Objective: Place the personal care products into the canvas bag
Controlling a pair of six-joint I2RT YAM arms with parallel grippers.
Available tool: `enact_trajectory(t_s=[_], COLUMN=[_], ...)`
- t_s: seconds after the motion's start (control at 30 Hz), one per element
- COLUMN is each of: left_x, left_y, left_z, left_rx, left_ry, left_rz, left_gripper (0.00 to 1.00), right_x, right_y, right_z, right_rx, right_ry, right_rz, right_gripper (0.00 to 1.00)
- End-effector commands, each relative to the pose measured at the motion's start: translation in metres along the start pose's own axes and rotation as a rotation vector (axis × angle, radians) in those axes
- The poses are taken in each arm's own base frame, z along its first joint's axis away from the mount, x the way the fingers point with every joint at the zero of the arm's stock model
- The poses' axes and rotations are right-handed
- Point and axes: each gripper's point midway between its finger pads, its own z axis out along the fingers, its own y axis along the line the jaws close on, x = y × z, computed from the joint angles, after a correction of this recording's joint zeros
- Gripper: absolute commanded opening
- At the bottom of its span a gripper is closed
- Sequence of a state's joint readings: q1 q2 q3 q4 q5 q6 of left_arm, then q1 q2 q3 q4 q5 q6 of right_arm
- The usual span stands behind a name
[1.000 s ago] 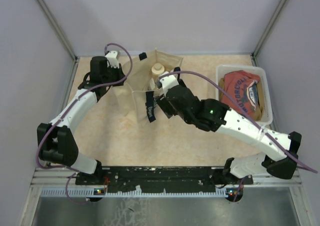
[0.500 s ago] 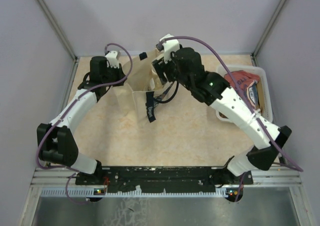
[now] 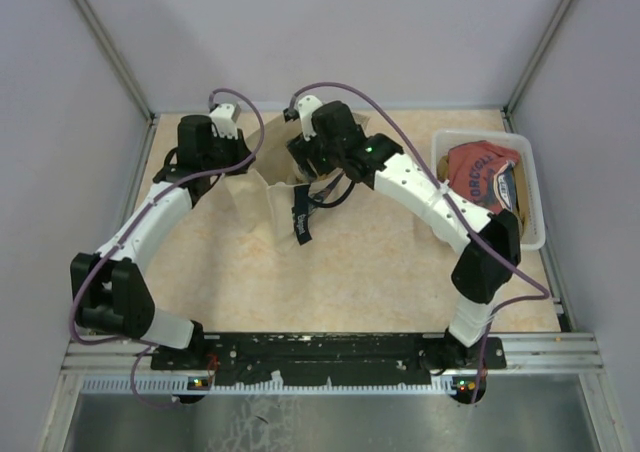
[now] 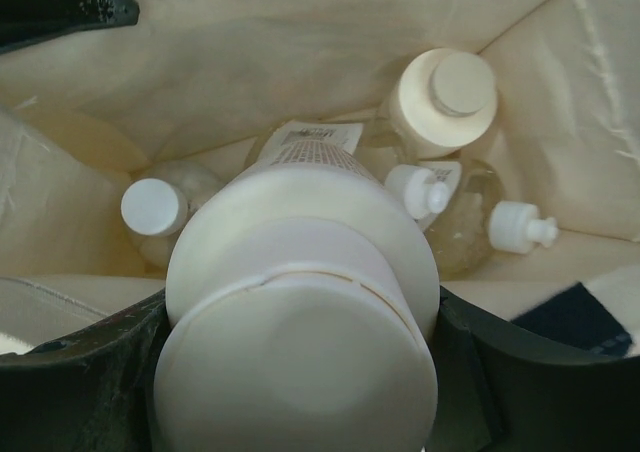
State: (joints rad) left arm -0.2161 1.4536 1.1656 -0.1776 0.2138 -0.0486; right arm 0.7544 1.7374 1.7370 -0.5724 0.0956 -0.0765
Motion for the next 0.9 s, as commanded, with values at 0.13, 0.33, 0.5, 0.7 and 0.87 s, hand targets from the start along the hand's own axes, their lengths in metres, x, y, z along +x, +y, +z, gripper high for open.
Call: enact_trajectory(t_s=[0.13, 0.33, 0.5, 0.7, 0.87], left_x=[-0.013, -0.013, -0.013, -0.012, -0.012], left_y=[-0.003, -0.003, -0.004, -0.004, -0.005], left_z=[-0.008, -0.007, -0.007, -0.007, -0.006], left_rx=[0.015, 0.018, 0.02, 0.024, 0.027], left_ry=[-0.051, -0.052, -0.051, -0.049, -0.047], left_rz=[0.009, 0.007, 0.007, 0.009, 0.008], left_gripper=[0.0, 0.0, 0.0, 0.0, 0.0], right_x=[-0.065, -0.06, -0.046, -0.033, -0.021], right_y=[0.008, 0.021, 0.017, 0.008, -0.009], right_z=[-0.014, -0.011, 0.01, 0.033, 0.047], right_rx=[-0.063, -0.128, -0.09, -0.029, 0.069], right_ry=[-0.163, -0.138, -0.073, -0.021, 0.043], right_rz=[0.056, 0.085, 0.082, 0.079, 0.076], right_gripper=[0.02, 0.02, 0.02, 0.02, 0.01])
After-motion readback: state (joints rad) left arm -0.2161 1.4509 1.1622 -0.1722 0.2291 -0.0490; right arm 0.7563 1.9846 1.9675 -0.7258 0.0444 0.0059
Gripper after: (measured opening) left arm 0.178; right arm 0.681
